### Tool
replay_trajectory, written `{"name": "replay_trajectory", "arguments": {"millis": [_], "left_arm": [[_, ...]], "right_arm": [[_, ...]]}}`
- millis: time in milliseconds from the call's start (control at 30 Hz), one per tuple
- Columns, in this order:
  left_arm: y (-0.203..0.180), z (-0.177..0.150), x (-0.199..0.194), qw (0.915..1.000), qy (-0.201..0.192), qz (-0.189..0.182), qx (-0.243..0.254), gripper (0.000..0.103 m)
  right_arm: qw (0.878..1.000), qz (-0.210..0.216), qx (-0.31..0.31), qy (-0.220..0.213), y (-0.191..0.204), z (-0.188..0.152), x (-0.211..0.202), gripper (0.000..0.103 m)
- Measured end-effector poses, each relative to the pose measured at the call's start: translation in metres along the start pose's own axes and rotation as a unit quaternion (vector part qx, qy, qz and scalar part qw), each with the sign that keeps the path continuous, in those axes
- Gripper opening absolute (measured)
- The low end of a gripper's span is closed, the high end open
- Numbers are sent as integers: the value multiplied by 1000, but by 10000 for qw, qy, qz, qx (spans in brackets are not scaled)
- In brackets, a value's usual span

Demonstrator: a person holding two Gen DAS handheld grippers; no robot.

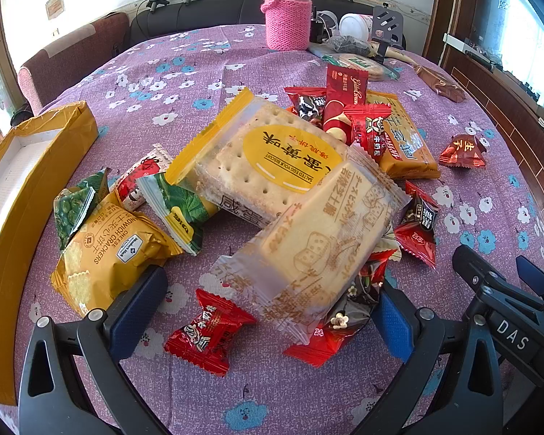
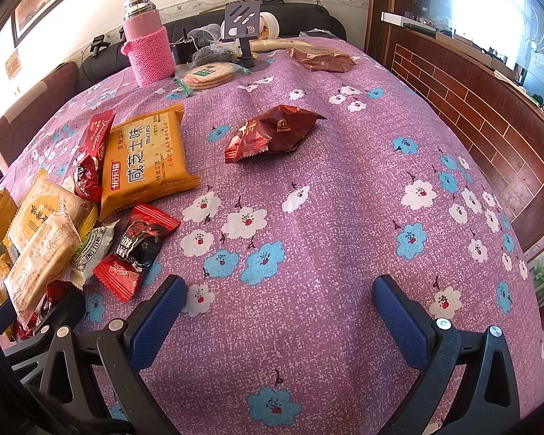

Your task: Organize snacks

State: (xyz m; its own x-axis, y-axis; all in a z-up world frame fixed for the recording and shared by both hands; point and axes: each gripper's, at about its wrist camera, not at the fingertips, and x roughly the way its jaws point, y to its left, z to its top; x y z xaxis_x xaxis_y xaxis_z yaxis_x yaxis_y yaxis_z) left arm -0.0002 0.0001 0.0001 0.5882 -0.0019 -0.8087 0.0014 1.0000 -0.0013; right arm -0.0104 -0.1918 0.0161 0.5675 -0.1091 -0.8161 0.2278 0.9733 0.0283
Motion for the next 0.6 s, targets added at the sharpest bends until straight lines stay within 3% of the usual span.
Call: {"name": "replay_trajectory", "arguments": {"millis": [367, 600], "left_arm": [[-1, 0, -1, 9999, 107, -17, 30, 103], [-12, -13, -11, 9983, 266, -274, 437, 103]], "right_arm": [[10000, 36, -6, 21, -2, -1, -1, 103], [9998, 164, 87, -37, -4, -1, -3, 103]]}}
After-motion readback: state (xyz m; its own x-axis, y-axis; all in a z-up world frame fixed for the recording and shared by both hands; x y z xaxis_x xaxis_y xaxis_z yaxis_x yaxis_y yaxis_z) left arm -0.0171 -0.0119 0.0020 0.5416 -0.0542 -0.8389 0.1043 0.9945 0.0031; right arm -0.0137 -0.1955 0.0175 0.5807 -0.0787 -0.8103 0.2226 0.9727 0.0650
